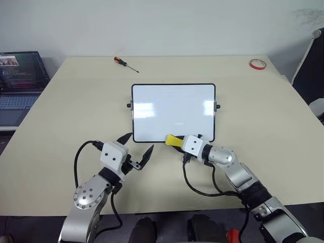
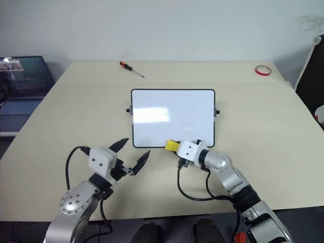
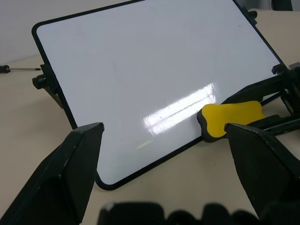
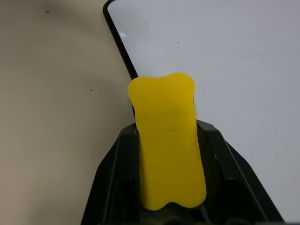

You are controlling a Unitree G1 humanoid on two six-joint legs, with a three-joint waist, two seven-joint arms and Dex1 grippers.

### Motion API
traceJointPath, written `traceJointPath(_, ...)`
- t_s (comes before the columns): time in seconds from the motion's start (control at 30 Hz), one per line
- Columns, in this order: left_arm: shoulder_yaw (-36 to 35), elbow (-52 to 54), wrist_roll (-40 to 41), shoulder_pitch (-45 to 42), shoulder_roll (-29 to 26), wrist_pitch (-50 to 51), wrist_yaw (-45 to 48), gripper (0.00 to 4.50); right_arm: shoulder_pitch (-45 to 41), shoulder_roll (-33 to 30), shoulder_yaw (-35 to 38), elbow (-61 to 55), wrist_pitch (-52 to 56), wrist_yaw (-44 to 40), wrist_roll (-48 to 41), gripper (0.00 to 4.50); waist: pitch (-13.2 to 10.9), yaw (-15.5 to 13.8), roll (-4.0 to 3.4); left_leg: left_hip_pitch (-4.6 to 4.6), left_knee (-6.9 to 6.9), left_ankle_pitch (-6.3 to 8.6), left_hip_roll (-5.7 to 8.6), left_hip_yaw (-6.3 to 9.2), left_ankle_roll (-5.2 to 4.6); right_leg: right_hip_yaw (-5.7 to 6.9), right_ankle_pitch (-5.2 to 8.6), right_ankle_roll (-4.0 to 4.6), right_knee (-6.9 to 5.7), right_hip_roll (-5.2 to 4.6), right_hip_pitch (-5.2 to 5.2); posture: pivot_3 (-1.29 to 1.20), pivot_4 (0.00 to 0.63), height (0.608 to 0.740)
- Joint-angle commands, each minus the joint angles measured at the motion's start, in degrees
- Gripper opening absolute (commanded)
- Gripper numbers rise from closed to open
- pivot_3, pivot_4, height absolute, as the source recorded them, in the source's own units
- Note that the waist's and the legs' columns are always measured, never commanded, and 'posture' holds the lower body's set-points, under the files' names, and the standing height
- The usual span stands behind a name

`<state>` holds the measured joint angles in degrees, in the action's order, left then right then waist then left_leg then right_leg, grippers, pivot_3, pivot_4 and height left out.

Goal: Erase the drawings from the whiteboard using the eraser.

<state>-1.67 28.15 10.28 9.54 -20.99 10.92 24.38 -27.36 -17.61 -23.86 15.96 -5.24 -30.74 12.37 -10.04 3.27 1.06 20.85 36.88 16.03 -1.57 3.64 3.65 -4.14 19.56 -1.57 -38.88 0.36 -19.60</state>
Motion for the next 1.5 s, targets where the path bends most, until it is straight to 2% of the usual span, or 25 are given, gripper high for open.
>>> traceJointPath(0.03,-0.2,0.4,0.0,0.1,0.1,-1.1,0.0,4.50,-3.5,-0.3,6.4,7.3,1.7,12.7,3.6,1.24,-0.3,0.0,0.04,0.00,0.02,-0.10,0.01,0.01,0.01,0.00,-0.01,-0.09,-0.02,0.00,0.00,0.00,0.150,0.740)
traceJointPath(0.2,-0.2,0.4,0.1,0.0,0.1,-1.0,0.0,4.50,-5.8,1.0,9.9,9.3,2.4,19.5,2.1,1.24,-0.6,-1.1,0.11,0.03,0.05,-0.63,0.07,0.12,-0.04,0.00,-0.27,-0.17,-0.01,-0.02,-0.30,0.00,0.150,0.740)
traceJointPath(0.4,-0.4,0.7,0.4,-0.1,-0.2,-0.8,0.2,4.50,-3.9,3.4,12.9,5.3,4.8,14.8,-4.2,1.24,-0.6,-1.4,0.12,0.33,-0.03,-0.66,0.05,0.02,-0.07,0.00,-0.34,-0.26,-0.04,-0.02,-0.36,0.00,0.150,0.740)
traceJointPath(0.5,0.0,0.7,0.5,-0.7,-0.3,-0.6,0.5,4.50,-1.2,3.7,13.3,-3.3,7.2,10.0,-8.8,1.24,-0.6,-1.5,0.12,0.75,-0.03,-0.67,0.02,0.10,-0.06,0.11,-0.51,0.03,-0.09,0.00,-0.73,0.00,0.150,0.740)
traceJointPath(0.6,0.1,-0.8,0.9,-3.6,-0.3,-0.8,1.1,4.50,1.7,3.5,15.9,-13.4,15.1,7.6,-13.9,1.24,-0.6,-1.6,0.09,1.10,-0.03,-0.65,0.07,0.22,-0.04,0.21,-0.51,0.04,-0.05,-0.04,-0.95,0.00,0.150,0.740)
traceJointPath(0.83,1.5,-2.3,4.9,-10.0,0.5,-0.1,4.8,4.50,6.6,0.1,19.1,-28.3,26.3,6.9,-16.4,1.24,-0.7,-1.6,0.08,2.04,-0.01,-0.69,0.05,0.23,0.06,0.29,-0.52,0.05,-0.09,-0.03,-1.86,0.00,0.150,0.740)
traceJointPath(0.93,4.3,-4.5,10.1,-16.0,0.3,1.8,11.6,4.50,10.8,-2.9,22.8,-36.7,33.1,7.8,-17.3,1.24,-0.7,-2.0,0.06,2.13,-0.05,-0.68,0.07,0.27,0.06,0.36,-0.48,0.04,-0.03,-0.03,-1.89,0.00,0.150,0.740)
traceJointPath(1.17,10.6,-10.8,16.0,-25.8,-0.7,4.9,26.0,4.50,18.6,-5.1,29.2,-49.3,46.7,11.8,-17.1,1.24,-0.7,-1.6,0.05,2.09,-0.03,-0.67,0.11,0.26,0.06,0.38,-0.46,0.03,-0.06,0.03,-1.85,0.00,0.150,0.740)
traceJointPath(1.33,14.9,-19.6,13.1,-31.6,-1.9,0.4,36.2,4.50,21.6,-3.9,34.1,-55.0,56.1,15.4,-17.0,1.24,-0.7,-1.4,0.02,2.01,0.00,-0.68,0.11,0.11,0.07,0.33,-0.46,0.03,-0.13,0.16,-1.84,0.00,0.150,0.740)
traceJointPath(1.5,17.3,-26.7,9.9,-35.1,-1.6,-4.8,40.9,4.50,23.0,-2.7,36.6,-55.7,60.5,17.0,-17.5,1.24,-0.7,-1.4,0.02,2.02,0.02,-0.68,0.09,0.07,0.06,0.27,-0.46,0.03,-0.11,0.34,-1.84,0.00,0.150,0.740)
